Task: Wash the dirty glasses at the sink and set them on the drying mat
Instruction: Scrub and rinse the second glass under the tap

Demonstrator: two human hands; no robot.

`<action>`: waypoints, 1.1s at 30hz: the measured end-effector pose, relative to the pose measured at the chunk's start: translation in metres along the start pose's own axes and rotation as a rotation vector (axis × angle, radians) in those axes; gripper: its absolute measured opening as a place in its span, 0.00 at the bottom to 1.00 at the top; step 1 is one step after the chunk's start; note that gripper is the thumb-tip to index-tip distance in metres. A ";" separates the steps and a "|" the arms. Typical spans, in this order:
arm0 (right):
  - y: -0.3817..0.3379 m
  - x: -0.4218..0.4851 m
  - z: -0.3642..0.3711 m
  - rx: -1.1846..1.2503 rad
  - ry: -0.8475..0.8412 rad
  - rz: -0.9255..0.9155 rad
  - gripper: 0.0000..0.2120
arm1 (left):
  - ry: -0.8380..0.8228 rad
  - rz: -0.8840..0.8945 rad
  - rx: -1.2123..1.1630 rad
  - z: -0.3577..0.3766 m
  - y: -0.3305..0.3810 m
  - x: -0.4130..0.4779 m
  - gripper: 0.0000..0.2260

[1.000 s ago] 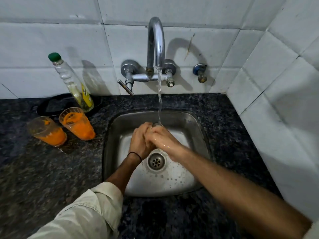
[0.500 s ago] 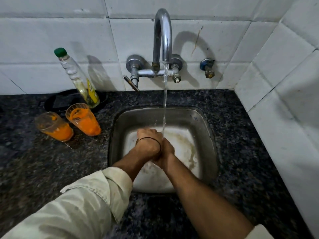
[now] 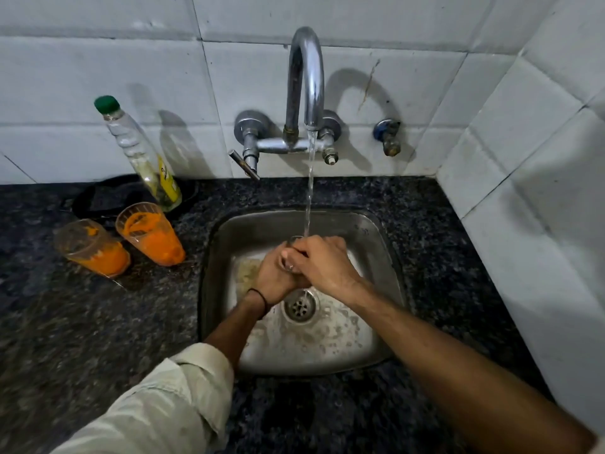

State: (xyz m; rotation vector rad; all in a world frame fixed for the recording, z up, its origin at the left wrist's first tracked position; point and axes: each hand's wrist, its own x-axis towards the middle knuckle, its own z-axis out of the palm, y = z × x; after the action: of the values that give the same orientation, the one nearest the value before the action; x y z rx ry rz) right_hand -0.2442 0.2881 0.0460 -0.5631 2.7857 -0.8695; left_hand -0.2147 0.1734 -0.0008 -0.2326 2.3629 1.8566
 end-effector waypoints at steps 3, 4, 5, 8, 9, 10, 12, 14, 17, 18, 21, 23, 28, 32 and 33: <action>-0.008 -0.009 -0.010 0.038 -0.107 0.035 0.10 | 0.164 0.125 0.062 0.008 -0.004 0.006 0.11; -0.008 -0.013 -0.017 0.005 -0.175 -0.036 0.13 | 0.164 0.142 0.032 0.008 -0.007 0.009 0.12; -0.007 -0.016 -0.028 -0.101 -0.289 -0.122 0.18 | 0.148 0.147 -0.008 0.006 -0.009 0.011 0.15; 0.004 -0.005 -0.071 -0.728 -0.562 -0.498 0.26 | 0.064 0.202 0.045 0.004 -0.017 0.018 0.24; 0.008 0.002 -0.080 -0.873 -0.583 -0.612 0.25 | 0.052 0.211 0.084 0.004 -0.016 0.019 0.25; 0.011 0.008 -0.084 -0.947 -0.595 -0.643 0.25 | 0.062 0.213 0.099 0.005 -0.015 0.021 0.26; 0.006 0.012 -0.074 -0.860 -0.567 -0.518 0.20 | 0.105 0.247 0.067 0.007 -0.014 0.025 0.23; -0.011 0.004 -0.055 -0.428 -0.551 -0.161 0.13 | 0.207 0.307 0.103 0.010 -0.016 0.028 0.20; -0.033 0.007 -0.046 0.692 -0.507 0.483 0.13 | 0.369 0.319 0.114 0.014 -0.016 0.023 0.17; -0.031 0.016 -0.047 1.022 -0.467 0.662 0.13 | 0.398 0.314 0.139 0.014 -0.018 0.023 0.18; -0.029 0.042 -0.049 1.564 -0.283 0.901 0.16 | 0.378 0.295 0.197 0.013 -0.024 0.030 0.17; -0.038 0.038 -0.039 1.631 -0.194 0.839 0.20 | 0.352 0.240 0.144 0.012 -0.029 0.033 0.18; -0.012 0.007 -0.015 0.361 -0.356 0.075 0.21 | 0.184 0.253 0.081 -0.012 -0.012 0.029 0.23; 0.025 0.024 -0.056 -0.789 -0.558 -0.687 0.31 | -0.095 0.280 0.221 -0.024 -0.005 0.032 0.27; 0.025 0.028 -0.066 -0.871 -0.564 -0.749 0.29 | -0.087 0.266 0.227 -0.021 -0.006 0.033 0.26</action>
State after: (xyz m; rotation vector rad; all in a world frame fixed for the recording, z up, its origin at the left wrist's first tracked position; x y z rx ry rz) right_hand -0.2948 0.3299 0.0835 -1.7061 2.2582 0.4803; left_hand -0.2456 0.1500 -0.0077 0.1907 2.6200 1.6344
